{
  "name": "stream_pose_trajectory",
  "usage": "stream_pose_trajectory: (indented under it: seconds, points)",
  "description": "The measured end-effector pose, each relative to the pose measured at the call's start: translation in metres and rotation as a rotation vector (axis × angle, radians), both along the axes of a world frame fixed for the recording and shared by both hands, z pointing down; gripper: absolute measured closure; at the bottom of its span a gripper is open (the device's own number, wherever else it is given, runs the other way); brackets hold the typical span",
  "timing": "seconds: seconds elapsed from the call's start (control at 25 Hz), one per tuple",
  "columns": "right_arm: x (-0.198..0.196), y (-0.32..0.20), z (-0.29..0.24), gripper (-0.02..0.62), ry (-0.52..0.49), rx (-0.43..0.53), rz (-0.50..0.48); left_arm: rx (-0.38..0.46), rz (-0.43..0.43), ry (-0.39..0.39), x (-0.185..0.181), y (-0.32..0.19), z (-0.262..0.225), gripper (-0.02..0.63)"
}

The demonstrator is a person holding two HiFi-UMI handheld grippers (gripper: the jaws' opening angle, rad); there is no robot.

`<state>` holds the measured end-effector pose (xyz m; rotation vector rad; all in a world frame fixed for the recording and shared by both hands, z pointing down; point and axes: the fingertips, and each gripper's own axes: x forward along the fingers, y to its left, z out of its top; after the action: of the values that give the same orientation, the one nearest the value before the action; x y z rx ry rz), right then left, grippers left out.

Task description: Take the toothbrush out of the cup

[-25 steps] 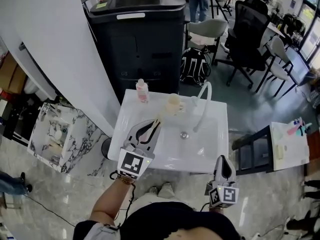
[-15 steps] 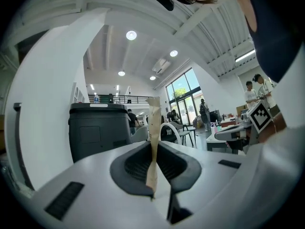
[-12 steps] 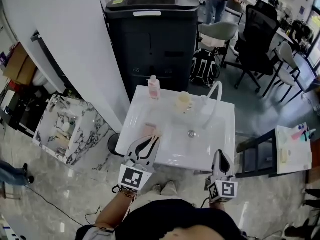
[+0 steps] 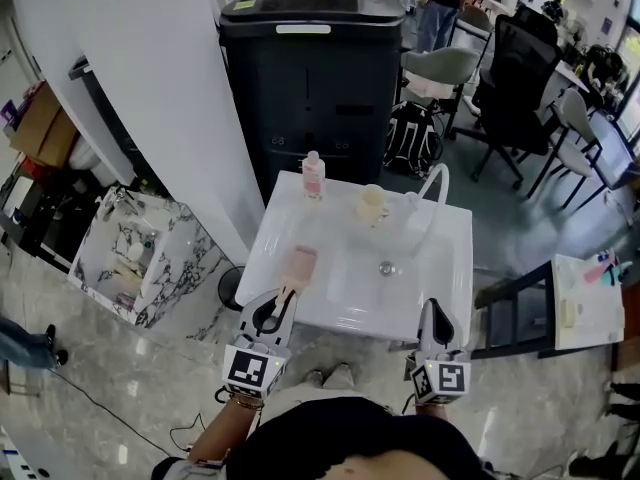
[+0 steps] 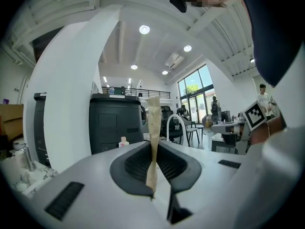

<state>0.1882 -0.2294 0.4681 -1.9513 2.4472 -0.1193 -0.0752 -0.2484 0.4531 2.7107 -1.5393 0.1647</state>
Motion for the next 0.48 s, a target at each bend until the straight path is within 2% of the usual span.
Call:
stream_pose_trajectory:
  seconds: [0.48]
  points:
    - [-0.001, 0.001, 0.000, 0.592, 0.005, 0.015, 0.004, -0.042, -0.041, 0.006, -0.016, 0.005, 0.018, 0.578]
